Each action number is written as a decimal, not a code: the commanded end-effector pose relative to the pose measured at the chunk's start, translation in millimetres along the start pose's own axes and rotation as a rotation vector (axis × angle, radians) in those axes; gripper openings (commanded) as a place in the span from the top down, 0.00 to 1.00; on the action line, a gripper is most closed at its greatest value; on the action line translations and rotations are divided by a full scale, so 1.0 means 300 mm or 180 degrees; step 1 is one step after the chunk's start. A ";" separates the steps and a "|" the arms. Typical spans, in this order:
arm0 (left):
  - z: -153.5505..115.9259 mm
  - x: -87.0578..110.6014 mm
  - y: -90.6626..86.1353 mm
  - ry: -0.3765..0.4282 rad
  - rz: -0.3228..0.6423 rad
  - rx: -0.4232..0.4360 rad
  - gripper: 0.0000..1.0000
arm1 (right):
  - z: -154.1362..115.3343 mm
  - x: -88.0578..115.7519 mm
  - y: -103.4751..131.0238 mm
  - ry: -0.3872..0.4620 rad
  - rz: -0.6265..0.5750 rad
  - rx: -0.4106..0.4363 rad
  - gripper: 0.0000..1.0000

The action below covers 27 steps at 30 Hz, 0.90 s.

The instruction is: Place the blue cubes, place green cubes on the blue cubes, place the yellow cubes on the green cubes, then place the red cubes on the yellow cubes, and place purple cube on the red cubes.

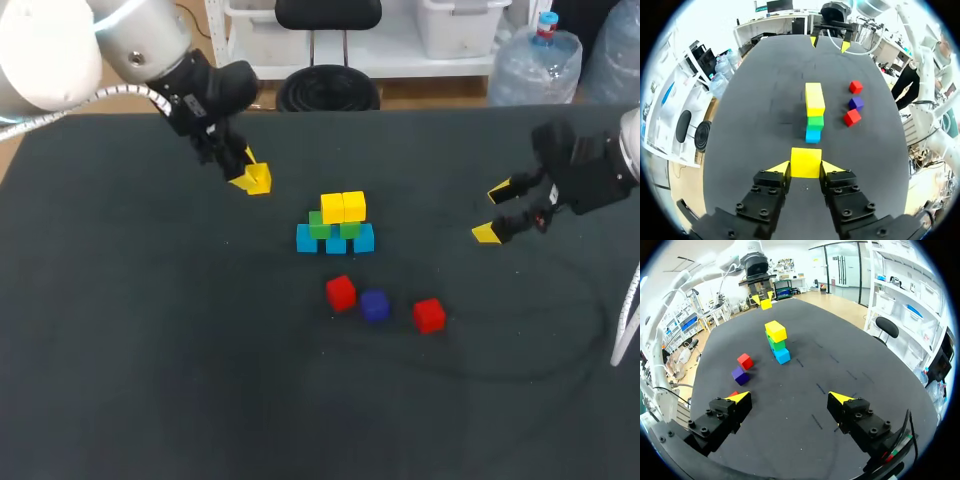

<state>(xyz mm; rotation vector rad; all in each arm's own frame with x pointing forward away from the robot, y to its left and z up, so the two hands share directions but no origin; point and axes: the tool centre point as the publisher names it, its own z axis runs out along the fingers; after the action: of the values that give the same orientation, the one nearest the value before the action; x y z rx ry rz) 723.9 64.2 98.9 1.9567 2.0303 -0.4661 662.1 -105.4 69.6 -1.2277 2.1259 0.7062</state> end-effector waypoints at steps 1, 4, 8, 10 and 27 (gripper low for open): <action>0.015 -0.009 -0.020 -0.0047 -0.0024 -0.0081 1.00 | 0.003 0.001 -0.002 -0.0008 -0.0004 -0.0004 0.00; 0.020 -0.022 -0.027 -0.0053 -0.0020 -0.0045 1.00 | 0.003 0.001 -0.002 -0.0008 -0.0004 -0.0004 0.00; 0.027 -0.034 -0.038 -0.0015 -0.0013 0.0013 1.00 | 0.003 0.001 -0.002 -0.0008 -0.0004 -0.0004 0.00; 0.031 -0.042 -0.041 0.0032 -0.0007 0.0046 1.00 | 0.003 0.001 -0.002 -0.0008 -0.0004 -0.0004 0.00; 0.087 -0.123 -0.060 0.0228 -0.0012 0.0140 1.00 | 0.003 0.001 -0.002 -0.0008 -0.0004 -0.0004 0.00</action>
<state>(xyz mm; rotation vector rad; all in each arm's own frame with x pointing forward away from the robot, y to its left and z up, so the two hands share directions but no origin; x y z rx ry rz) 704.5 23.2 95.1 2.0195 2.0708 -0.4607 662.1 -105.3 69.6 -1.2277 2.1258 0.7063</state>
